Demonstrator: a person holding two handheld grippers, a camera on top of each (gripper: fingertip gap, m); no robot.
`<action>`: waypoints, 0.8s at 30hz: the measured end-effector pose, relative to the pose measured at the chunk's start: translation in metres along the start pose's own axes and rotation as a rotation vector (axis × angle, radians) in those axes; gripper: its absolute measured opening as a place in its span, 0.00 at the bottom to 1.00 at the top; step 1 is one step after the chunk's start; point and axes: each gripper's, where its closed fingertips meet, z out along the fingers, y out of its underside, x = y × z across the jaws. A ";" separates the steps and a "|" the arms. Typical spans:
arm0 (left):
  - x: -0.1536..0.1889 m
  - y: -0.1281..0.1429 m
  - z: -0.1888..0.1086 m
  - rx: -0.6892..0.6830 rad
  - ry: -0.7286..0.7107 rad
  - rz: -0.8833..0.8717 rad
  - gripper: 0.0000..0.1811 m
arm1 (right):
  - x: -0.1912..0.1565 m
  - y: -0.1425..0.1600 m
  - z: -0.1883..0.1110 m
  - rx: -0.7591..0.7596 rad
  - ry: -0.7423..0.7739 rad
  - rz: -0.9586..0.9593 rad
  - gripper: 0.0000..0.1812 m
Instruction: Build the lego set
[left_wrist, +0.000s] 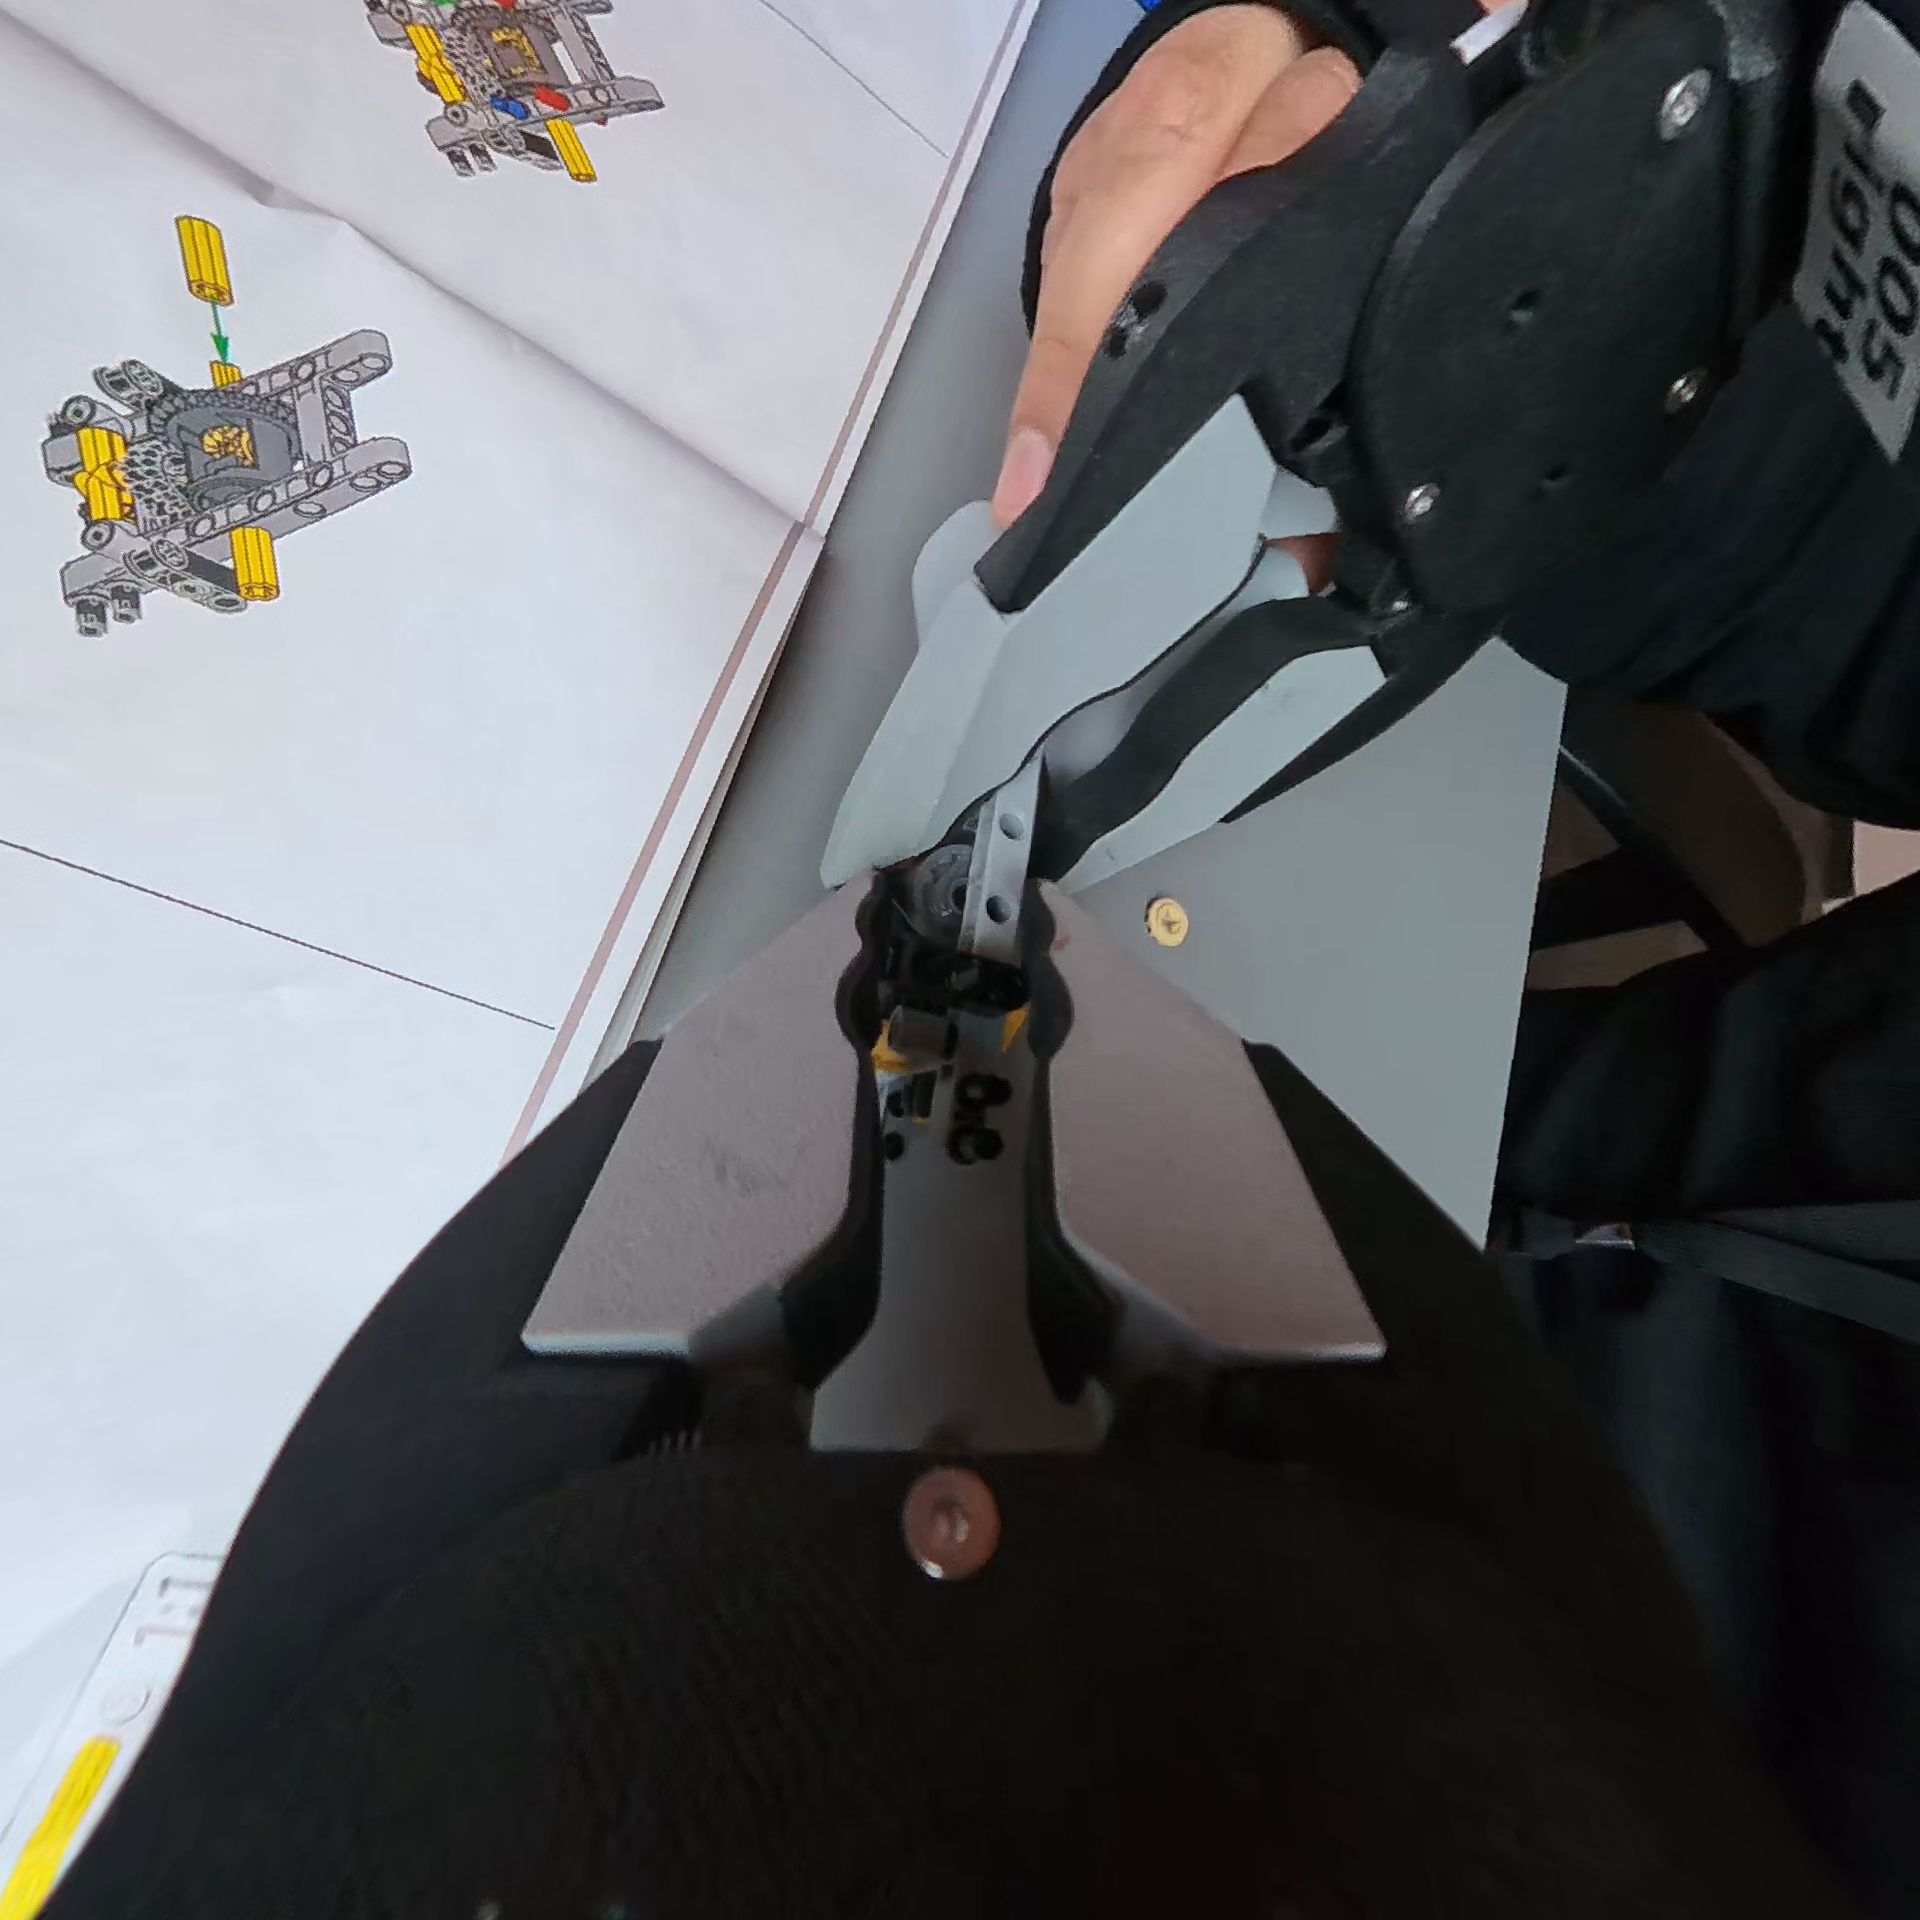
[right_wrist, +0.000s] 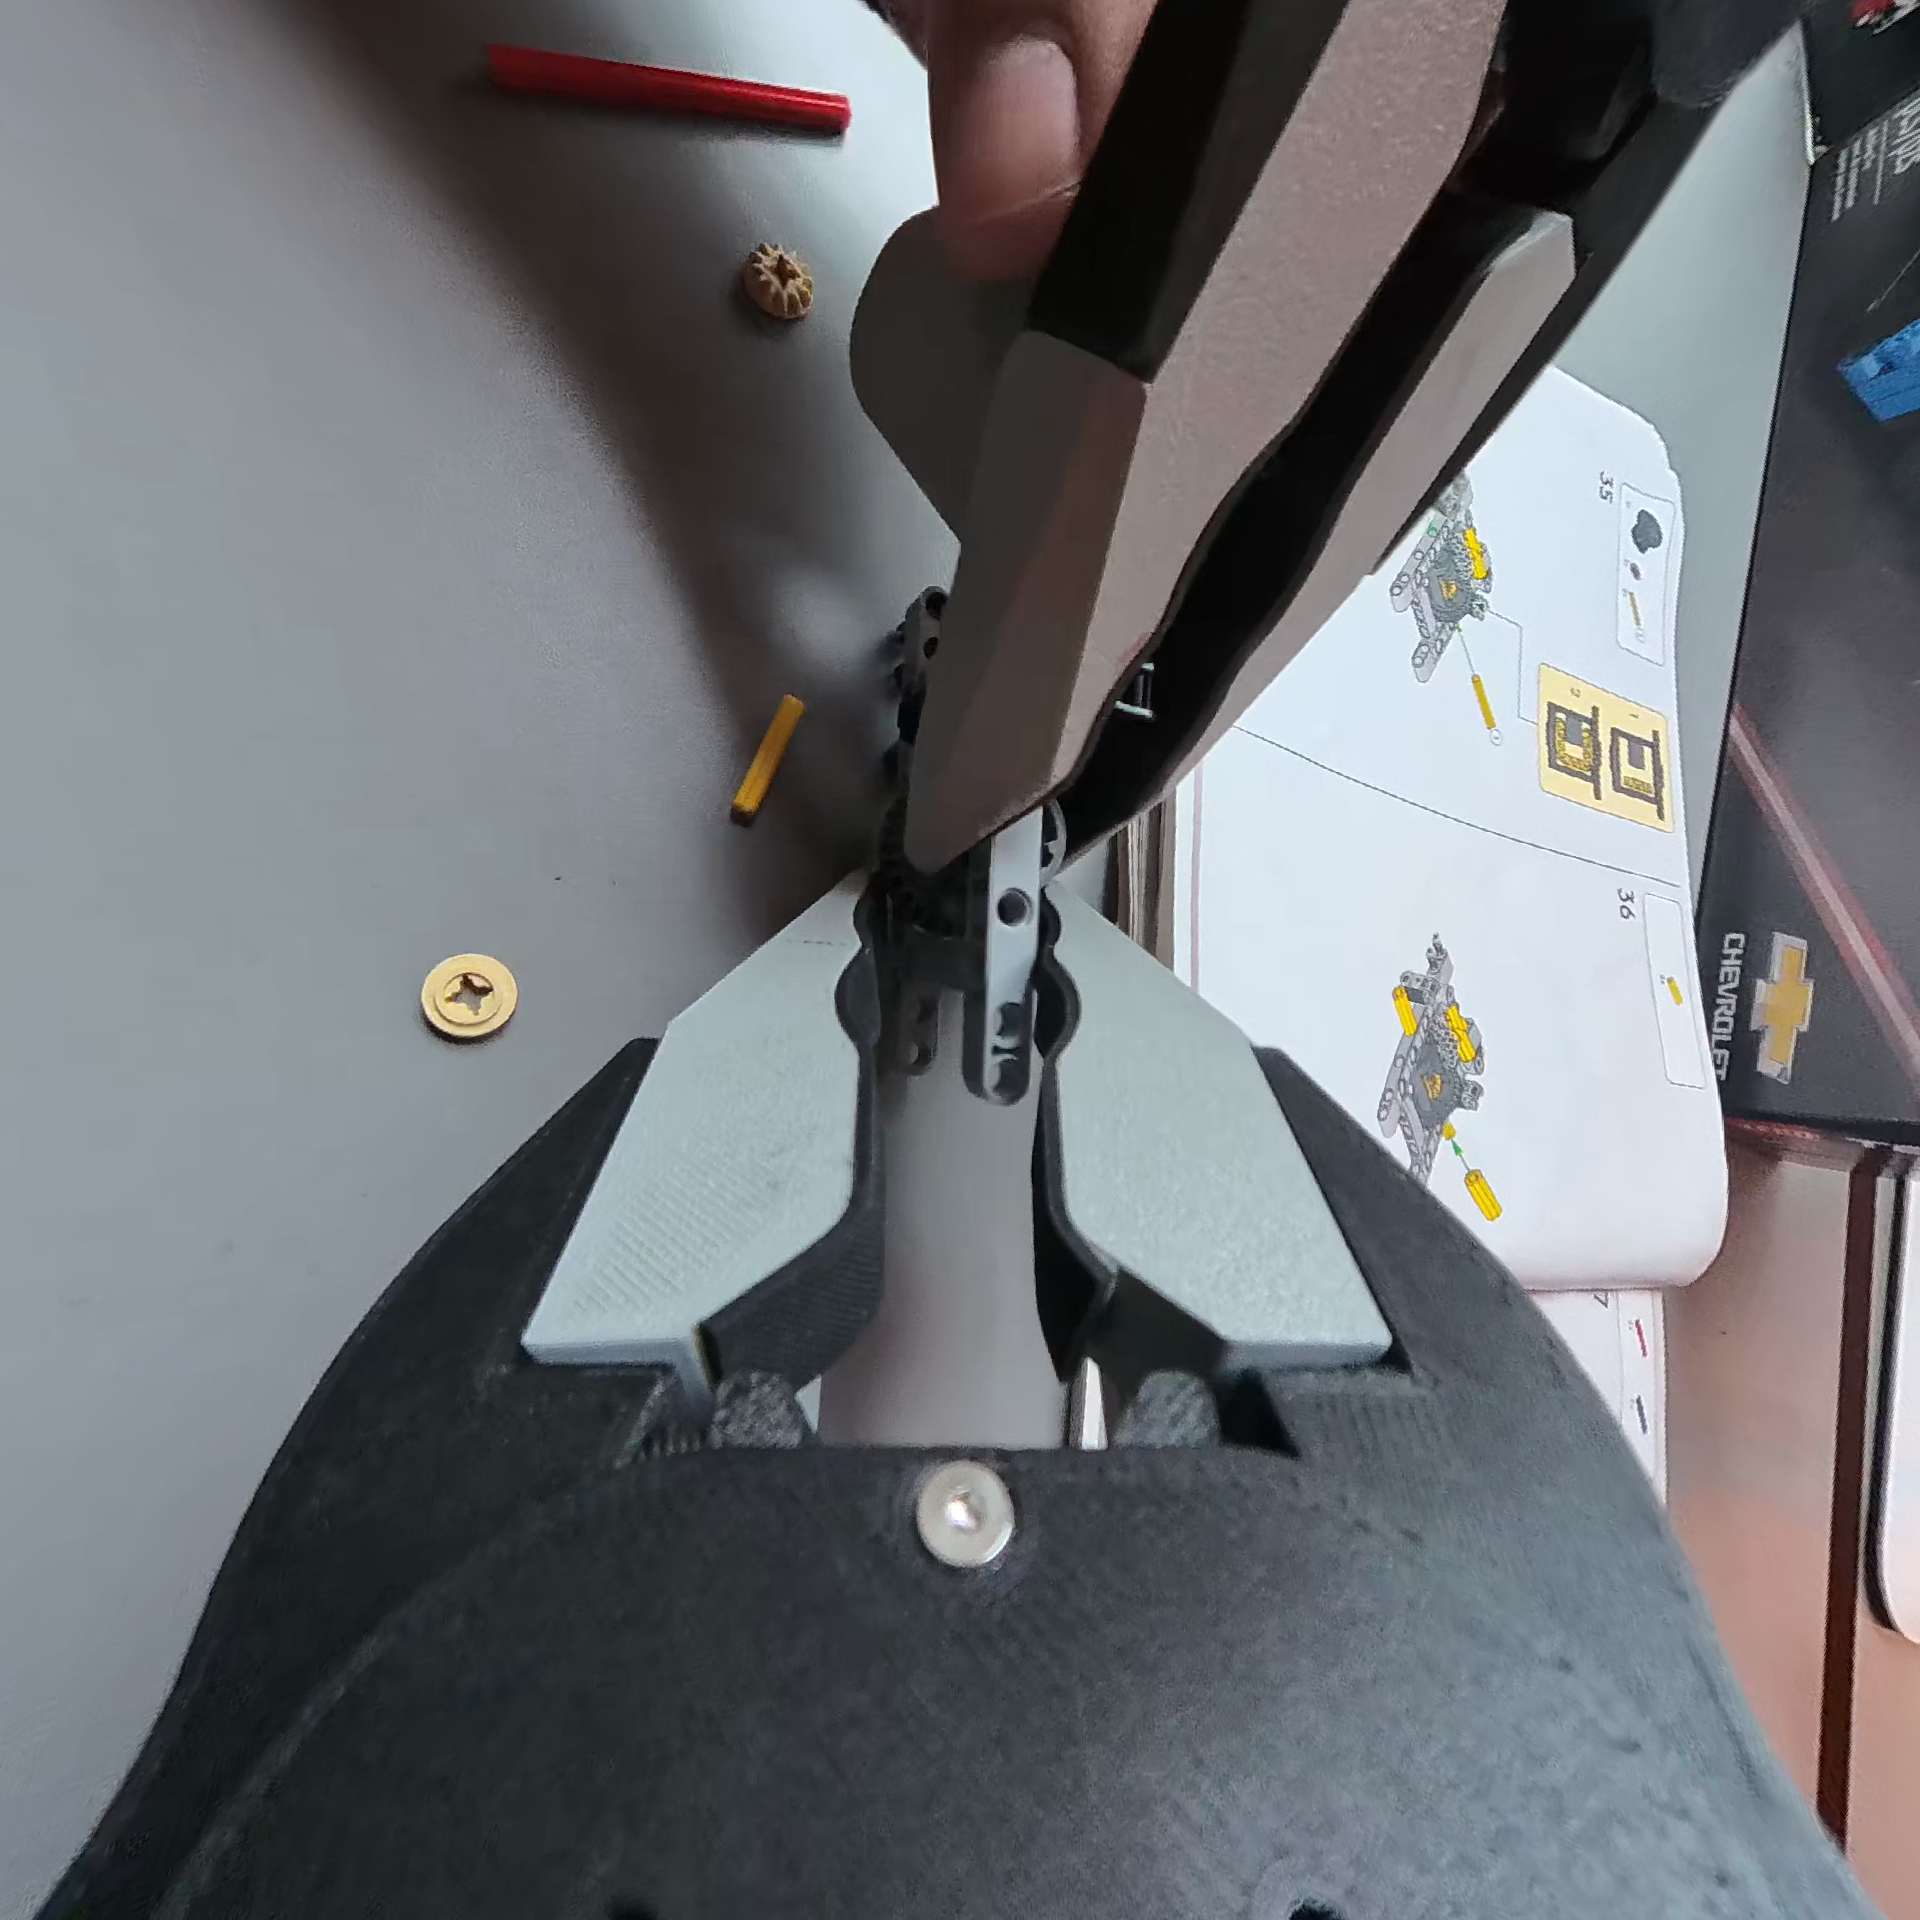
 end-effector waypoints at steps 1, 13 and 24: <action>0.000 0.000 0.000 0.007 -0.005 -0.002 0.12 | 0.000 0.000 0.000 0.000 -0.001 0.002 0.13; 0.006 -0.005 -0.002 0.083 0.005 0.011 0.14 | -0.001 0.000 -0.001 0.003 0.002 -0.010 0.13; 0.005 -0.002 -0.004 0.077 -0.002 0.010 0.12 | -0.005 -0.004 0.001 0.013 -0.016 -0.007 0.13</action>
